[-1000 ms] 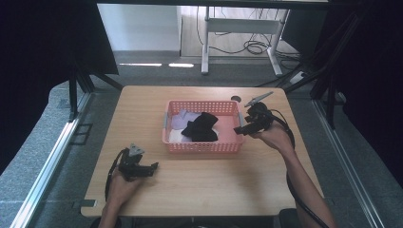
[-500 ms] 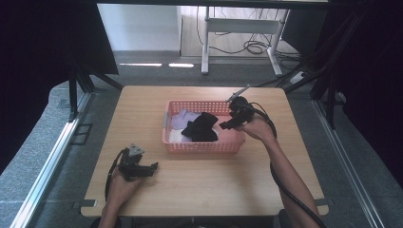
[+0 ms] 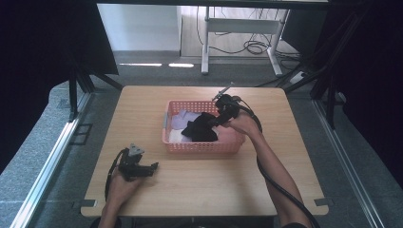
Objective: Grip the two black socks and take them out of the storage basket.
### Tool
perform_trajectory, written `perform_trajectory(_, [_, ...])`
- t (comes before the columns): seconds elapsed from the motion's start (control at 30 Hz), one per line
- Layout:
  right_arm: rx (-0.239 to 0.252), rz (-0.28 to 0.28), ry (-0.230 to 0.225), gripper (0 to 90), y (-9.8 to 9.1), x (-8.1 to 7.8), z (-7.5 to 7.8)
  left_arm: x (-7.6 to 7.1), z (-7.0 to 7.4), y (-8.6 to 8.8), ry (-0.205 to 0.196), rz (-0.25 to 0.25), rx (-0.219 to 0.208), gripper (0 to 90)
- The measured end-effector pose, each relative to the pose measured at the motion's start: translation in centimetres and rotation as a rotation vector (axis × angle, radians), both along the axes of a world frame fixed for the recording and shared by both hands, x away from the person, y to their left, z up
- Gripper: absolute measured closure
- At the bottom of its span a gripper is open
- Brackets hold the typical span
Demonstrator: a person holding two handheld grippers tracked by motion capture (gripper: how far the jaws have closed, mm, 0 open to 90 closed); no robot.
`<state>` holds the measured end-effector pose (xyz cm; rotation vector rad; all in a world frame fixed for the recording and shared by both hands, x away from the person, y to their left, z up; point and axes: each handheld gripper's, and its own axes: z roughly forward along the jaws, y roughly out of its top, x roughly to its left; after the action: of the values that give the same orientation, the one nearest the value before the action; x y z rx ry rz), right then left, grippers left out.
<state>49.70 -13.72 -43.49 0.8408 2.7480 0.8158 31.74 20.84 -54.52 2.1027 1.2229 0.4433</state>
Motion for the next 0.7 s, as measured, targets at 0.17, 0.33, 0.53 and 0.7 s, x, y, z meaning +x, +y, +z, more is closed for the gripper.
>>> perform_trajectory(0.17, [0.001,0.007,0.005,24.7,1.0,0.8,-0.5,0.0,0.0,0.0,0.0,-0.001,-0.001,12.8])
perform_trajectory(0.33, [-0.002,0.02,0.007,30.0,2.3,1.7,-1.2,0.0,0.0,0.1,0.001,-0.002,-0.002,12.8])
perform_trajectory(0.53, [-0.036,0.038,0.003,78.5,3.2,1.4,-2.1,0.0,0.0,0.0,0.001,-0.002,0.0,12.8])
perform_trajectory(0.7, [-0.009,0.048,-0.005,85.5,2.6,0.8,-0.8,0.0,0.0,0.0,-0.001,-0.002,0.004,12.8])
